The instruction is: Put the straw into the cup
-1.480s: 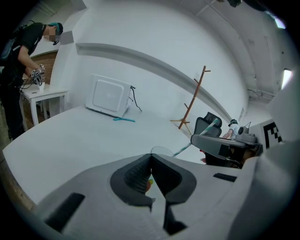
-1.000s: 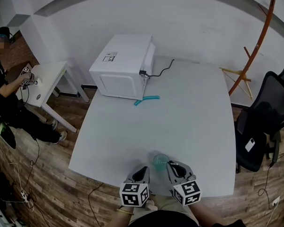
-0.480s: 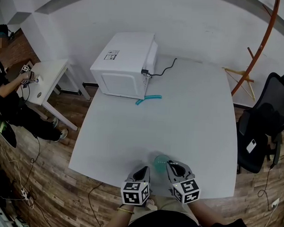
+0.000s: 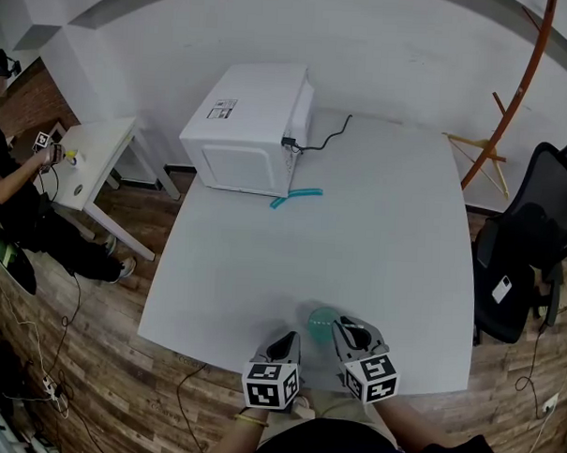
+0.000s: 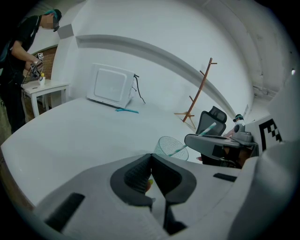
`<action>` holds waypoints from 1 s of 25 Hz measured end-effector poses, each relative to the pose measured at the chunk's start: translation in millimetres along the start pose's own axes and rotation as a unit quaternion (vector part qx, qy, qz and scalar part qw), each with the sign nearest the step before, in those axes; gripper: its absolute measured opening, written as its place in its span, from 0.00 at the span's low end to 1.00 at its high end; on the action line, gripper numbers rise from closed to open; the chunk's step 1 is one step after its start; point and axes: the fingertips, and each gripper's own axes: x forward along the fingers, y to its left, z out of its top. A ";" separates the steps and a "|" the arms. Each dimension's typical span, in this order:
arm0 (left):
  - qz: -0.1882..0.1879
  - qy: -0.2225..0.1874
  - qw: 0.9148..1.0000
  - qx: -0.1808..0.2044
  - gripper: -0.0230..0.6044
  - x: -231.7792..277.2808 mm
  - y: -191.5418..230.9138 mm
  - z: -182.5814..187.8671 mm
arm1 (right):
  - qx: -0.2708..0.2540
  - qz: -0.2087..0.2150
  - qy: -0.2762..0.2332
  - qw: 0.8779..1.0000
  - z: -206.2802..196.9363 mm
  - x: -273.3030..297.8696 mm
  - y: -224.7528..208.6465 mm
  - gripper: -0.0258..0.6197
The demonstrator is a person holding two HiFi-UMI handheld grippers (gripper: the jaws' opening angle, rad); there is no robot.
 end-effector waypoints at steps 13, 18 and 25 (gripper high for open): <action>-0.005 -0.004 1.000 0.002 0.07 -11.5 -0.3 -0.9 | 0.015 -0.018 0.006 1.000 -6.6 -7.1 0.5 0.33; -0.014 -0.008 1.000 0.007 0.07 -19.2 -3.8 -1.5 | 0.019 -0.032 0.003 0.999 -9.5 -17.5 3.5 0.35; -0.029 -0.010 0.999 0.017 0.07 -34.3 -15.9 -7.9 | 0.026 -0.050 -0.008 0.998 -12.9 -42.6 12.0 0.35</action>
